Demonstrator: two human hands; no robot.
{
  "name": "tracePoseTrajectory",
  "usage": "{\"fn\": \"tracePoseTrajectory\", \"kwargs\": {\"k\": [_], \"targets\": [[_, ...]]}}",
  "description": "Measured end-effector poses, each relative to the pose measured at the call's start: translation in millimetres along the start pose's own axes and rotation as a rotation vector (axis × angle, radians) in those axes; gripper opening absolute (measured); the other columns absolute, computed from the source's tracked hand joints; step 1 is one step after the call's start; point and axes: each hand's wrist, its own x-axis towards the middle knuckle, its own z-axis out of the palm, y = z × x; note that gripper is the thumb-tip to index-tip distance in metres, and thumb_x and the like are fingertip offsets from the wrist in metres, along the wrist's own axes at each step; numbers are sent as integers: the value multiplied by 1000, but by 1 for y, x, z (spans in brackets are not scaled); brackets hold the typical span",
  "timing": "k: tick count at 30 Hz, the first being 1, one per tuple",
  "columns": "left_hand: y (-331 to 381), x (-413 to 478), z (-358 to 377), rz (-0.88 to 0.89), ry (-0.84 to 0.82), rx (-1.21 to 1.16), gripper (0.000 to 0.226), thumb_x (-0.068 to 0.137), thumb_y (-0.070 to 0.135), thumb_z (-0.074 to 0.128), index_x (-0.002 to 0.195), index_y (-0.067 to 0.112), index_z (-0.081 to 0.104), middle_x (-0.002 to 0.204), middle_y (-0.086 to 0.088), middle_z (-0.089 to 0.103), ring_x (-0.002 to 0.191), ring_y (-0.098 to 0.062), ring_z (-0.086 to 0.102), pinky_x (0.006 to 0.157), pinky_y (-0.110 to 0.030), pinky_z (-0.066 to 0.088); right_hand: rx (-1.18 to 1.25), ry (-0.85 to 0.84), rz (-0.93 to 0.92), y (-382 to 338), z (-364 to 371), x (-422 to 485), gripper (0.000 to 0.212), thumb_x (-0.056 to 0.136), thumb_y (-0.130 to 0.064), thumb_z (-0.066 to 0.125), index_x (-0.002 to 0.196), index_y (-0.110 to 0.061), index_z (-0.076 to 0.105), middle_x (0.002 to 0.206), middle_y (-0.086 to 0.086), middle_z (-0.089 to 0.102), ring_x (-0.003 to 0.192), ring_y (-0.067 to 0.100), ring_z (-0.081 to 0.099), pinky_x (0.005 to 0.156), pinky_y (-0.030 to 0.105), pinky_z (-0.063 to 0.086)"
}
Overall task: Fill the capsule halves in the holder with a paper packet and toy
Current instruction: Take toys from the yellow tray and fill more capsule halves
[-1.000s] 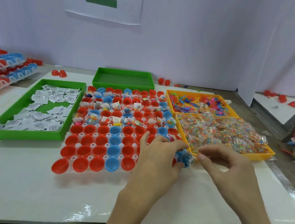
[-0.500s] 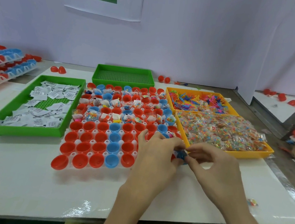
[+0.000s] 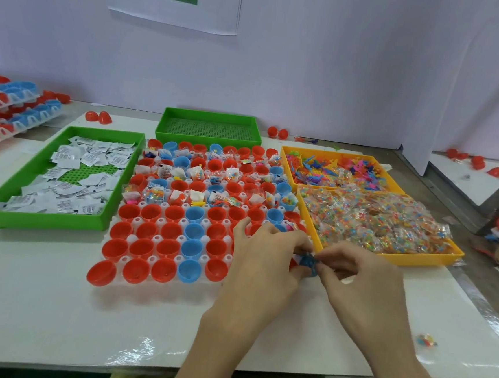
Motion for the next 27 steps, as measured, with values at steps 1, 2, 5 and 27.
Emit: {"fn": "tracePoseTrajectory", "kwargs": {"k": [1, 2, 5, 27], "targets": [[-1, 0, 0, 3, -1, 6, 24, 91, 36, 68, 114, 40, 63, 110, 20, 67, 113, -4, 44, 115, -41, 0, -5, 11, -10, 0, 1, -1, 31, 77, -1, 80, 76, -31, 73, 70, -21, 70, 73, -5, 66, 62, 2, 44], [-1, 0, 0, 5, -1, 11, 25, 91, 37, 68, 115, 40, 63, 111, 20, 67, 114, -4, 44, 115, -41, 0, -15, 23, -21, 0, 2, -1, 30, 76, -1, 81, 77, -30, 73, 71, -21, 69, 74, -5, 65, 63, 1, 44], [-2, 1, 0, 7, 8, 34, 26, 91, 38, 68, 117, 39, 65, 113, 18, 66, 117, -7, 44, 115, -40, -2, -25, 57, -47, 1, 3, 0, 29, 75, 0, 82, 78, -28, 74, 75, -18, 68, 79, -4, 63, 65, 1, 44], [-2, 2, 2, 32, 27, 92, 29, 89, 43, 68, 118, 40, 68, 111, 15, 69, 117, -13, 46, 104, -37, 1, -290, -216, -65, -8, -12, 13, 27, 90, -13, 67, 106, -33, 74, 93, -13, 74, 88, 7, 69, 75, 26, 56]]}}
